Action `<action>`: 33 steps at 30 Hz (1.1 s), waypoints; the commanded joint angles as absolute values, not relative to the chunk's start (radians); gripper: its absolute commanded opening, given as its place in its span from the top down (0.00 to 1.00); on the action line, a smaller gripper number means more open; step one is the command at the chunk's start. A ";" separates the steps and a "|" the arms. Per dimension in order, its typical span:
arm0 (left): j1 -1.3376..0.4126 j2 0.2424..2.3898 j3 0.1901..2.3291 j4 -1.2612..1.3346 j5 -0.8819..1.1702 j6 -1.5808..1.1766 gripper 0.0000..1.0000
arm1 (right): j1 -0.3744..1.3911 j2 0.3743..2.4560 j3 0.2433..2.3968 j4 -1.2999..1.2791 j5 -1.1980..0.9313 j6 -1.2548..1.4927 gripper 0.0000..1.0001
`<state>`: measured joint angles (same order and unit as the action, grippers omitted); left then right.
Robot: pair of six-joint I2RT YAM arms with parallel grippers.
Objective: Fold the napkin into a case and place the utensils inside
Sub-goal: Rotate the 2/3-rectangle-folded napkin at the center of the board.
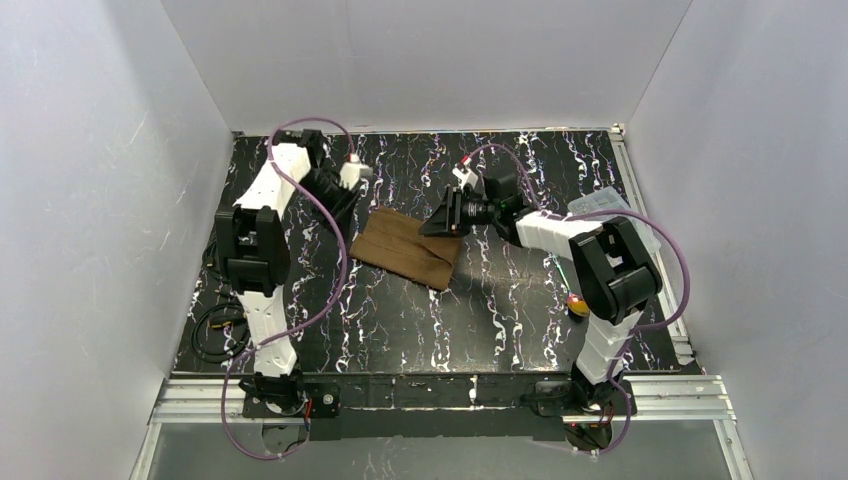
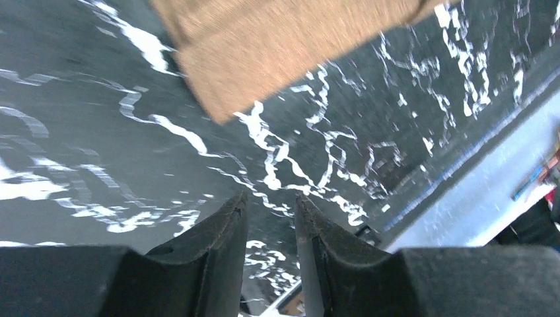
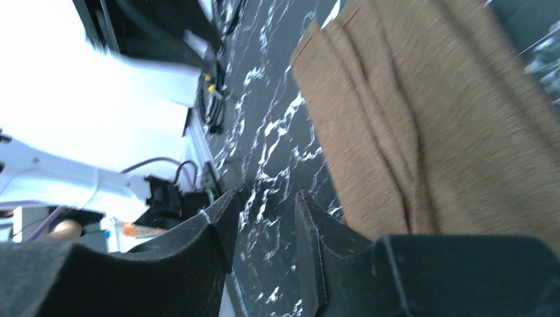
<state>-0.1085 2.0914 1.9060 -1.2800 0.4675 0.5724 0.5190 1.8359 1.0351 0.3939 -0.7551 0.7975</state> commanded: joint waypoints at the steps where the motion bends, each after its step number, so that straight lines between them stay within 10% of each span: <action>1: -0.155 2.010 1.655 -1.257 0.518 0.608 0.70 | 0.468 1.823 1.175 0.124 -0.672 0.607 0.56; 14: -0.258 2.057 1.516 -1.029 0.365 0.482 0.73 | 0.428 2.023 1.362 -0.151 -0.315 0.304 0.67; 33: -0.270 2.292 1.843 -1.003 0.193 0.448 0.74 | 0.493 1.802 0.885 0.071 -0.346 0.447 0.71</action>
